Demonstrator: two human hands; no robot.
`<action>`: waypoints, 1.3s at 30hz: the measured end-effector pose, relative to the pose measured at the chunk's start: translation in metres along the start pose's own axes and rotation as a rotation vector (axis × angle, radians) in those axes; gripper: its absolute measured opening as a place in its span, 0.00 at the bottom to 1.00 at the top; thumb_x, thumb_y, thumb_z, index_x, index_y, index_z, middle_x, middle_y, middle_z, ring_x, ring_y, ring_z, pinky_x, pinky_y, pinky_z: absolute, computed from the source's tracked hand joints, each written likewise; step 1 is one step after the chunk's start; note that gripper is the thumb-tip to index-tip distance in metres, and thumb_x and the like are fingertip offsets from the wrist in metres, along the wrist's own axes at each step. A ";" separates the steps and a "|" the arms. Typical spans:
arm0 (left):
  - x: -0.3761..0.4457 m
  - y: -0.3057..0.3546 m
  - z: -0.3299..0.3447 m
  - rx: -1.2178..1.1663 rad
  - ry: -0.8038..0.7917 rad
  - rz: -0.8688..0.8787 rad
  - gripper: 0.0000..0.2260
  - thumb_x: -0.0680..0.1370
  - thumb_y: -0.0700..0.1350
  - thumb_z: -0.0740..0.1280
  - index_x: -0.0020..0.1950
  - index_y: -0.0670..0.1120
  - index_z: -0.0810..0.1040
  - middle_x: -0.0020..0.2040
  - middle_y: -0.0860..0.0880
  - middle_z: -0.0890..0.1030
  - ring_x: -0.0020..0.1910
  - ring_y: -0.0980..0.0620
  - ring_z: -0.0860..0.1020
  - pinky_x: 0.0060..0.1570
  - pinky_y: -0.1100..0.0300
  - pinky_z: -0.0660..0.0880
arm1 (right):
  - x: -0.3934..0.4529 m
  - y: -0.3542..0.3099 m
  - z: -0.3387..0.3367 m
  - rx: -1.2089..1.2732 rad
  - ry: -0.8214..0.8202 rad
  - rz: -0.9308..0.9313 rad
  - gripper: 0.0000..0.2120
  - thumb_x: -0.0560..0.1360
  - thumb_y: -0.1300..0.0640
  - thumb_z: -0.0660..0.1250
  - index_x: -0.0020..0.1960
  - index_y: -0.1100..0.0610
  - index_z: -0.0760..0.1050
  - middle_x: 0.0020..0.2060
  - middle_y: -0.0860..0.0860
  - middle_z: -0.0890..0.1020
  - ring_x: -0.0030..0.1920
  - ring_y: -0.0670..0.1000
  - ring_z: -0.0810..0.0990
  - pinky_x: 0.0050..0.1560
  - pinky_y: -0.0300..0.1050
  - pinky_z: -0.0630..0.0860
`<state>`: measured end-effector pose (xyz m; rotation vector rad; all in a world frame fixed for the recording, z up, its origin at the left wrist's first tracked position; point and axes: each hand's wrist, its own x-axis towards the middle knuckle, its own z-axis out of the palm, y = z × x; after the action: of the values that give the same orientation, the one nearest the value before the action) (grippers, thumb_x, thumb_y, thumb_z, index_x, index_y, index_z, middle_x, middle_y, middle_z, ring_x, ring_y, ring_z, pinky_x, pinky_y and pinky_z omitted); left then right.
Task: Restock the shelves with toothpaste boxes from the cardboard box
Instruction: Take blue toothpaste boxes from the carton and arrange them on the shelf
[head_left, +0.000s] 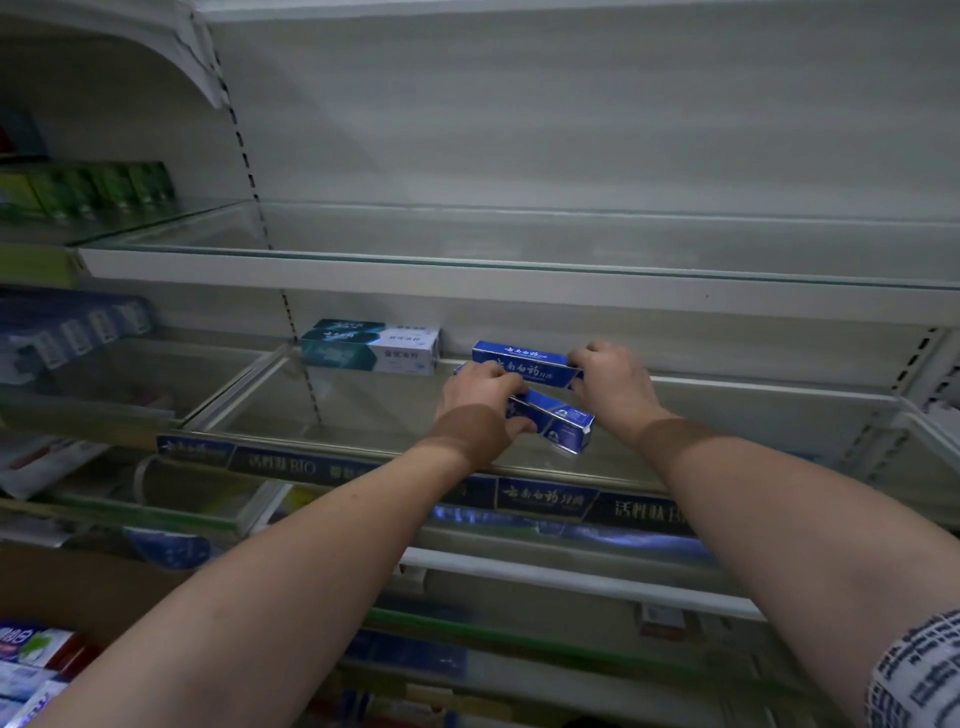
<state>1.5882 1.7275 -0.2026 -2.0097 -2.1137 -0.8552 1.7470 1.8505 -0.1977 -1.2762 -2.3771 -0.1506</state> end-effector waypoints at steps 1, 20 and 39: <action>0.003 0.003 -0.001 0.034 -0.023 -0.004 0.20 0.72 0.55 0.77 0.61 0.50 0.82 0.56 0.49 0.79 0.58 0.47 0.74 0.61 0.51 0.72 | 0.004 0.002 0.003 -0.008 0.012 -0.004 0.12 0.76 0.59 0.66 0.59 0.57 0.80 0.48 0.56 0.79 0.51 0.59 0.75 0.44 0.47 0.67; 0.022 0.017 0.022 0.198 0.042 -0.079 0.14 0.80 0.52 0.65 0.64 0.54 0.81 0.58 0.49 0.77 0.60 0.45 0.71 0.61 0.49 0.68 | 0.032 0.045 0.014 0.063 0.019 -0.122 0.16 0.76 0.62 0.68 0.63 0.56 0.80 0.51 0.58 0.81 0.52 0.63 0.76 0.53 0.52 0.74; 0.068 0.019 0.059 0.317 0.000 -0.095 0.12 0.80 0.46 0.67 0.63 0.51 0.79 0.60 0.48 0.77 0.62 0.42 0.70 0.68 0.38 0.65 | -0.003 0.098 0.008 0.234 0.221 0.300 0.14 0.73 0.58 0.68 0.58 0.56 0.82 0.51 0.58 0.83 0.52 0.60 0.80 0.55 0.49 0.74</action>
<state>1.6158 1.8147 -0.2156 -1.7625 -2.1957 -0.4906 1.8259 1.9070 -0.2168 -1.4027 -1.9305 0.0735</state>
